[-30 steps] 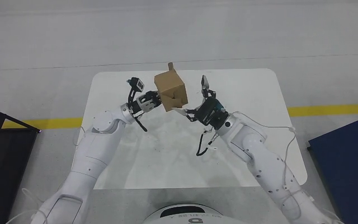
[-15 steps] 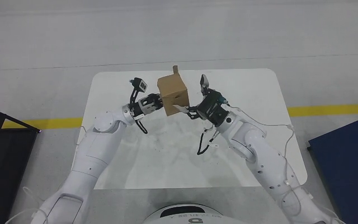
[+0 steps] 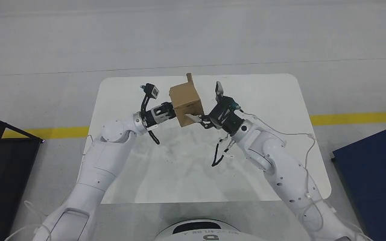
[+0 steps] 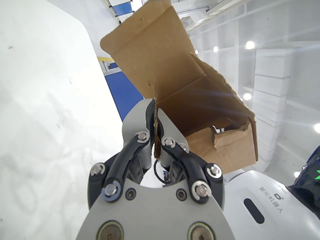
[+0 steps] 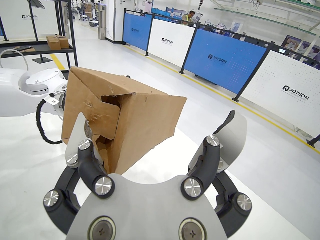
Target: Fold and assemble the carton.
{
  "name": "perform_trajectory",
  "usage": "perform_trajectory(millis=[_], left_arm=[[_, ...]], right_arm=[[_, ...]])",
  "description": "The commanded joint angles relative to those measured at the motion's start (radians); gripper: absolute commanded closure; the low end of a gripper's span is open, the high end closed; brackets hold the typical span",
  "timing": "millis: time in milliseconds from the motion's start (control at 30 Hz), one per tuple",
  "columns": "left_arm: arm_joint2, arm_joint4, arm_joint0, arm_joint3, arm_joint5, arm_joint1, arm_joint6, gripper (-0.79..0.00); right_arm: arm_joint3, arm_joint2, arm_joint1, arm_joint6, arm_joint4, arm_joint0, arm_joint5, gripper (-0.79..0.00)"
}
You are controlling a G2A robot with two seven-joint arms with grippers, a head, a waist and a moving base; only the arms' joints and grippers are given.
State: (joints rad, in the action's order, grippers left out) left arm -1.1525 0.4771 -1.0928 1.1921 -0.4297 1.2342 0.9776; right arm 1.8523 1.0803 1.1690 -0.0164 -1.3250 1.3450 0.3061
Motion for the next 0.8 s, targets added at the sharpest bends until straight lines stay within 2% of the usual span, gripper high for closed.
perform_trajectory(millis=[0,767], left_arm=[[0.001,-0.029,0.000,0.002,-0.002,-0.002,-0.010,0.000],[0.007,-0.078,-0.008,0.022,-0.005,-0.007,-0.039,0.000]], right_arm=[[0.000,0.000,0.001,-0.008,-0.001,0.001,-0.003,-0.785],[0.000,0.011,0.008,-0.082,-0.006,0.004,-0.009,-0.785]])
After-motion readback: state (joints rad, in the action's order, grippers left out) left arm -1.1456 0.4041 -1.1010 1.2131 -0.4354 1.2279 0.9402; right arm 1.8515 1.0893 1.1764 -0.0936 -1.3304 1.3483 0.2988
